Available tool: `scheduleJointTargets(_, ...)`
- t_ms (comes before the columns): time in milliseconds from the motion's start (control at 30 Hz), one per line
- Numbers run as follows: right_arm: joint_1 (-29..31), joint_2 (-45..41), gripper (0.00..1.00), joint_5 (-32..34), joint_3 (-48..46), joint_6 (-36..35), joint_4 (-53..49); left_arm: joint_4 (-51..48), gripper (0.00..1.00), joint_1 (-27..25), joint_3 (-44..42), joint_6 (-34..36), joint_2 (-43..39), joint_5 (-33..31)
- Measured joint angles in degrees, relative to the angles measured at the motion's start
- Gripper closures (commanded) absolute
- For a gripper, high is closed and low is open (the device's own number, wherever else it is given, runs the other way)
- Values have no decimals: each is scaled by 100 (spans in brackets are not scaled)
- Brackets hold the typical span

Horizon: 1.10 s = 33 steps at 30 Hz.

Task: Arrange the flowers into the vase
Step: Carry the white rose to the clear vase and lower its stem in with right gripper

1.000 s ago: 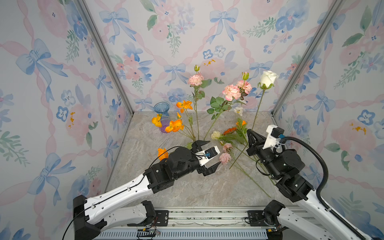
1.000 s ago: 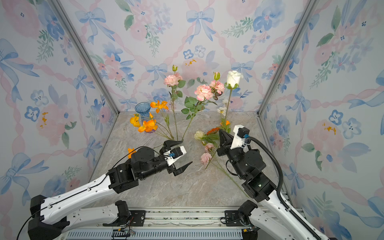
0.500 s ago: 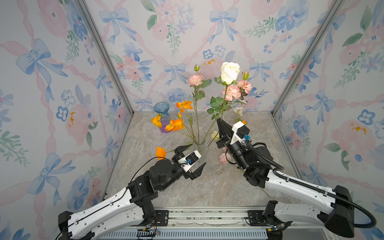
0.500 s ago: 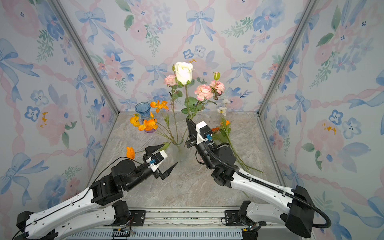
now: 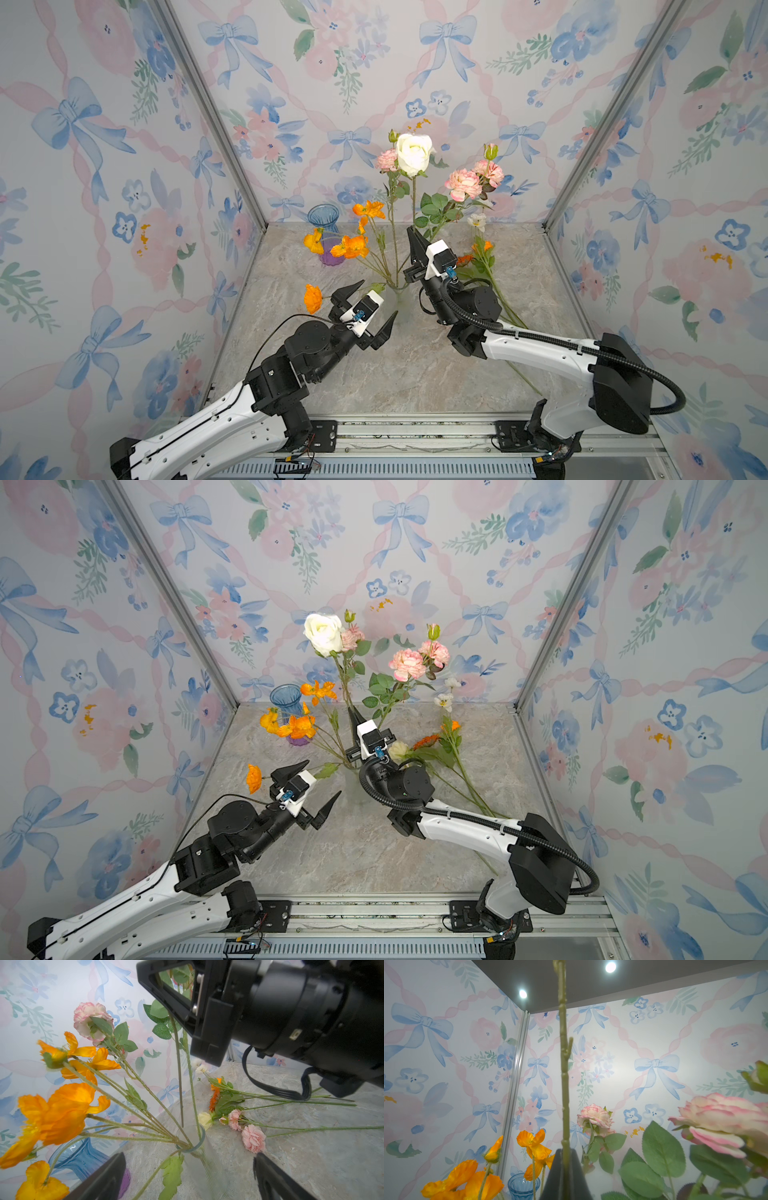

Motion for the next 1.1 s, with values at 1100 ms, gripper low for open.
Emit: scheduleJointTargets(1100,-162,763,91,612,-883,562,645,81,2,330,-4,-46,142,573)
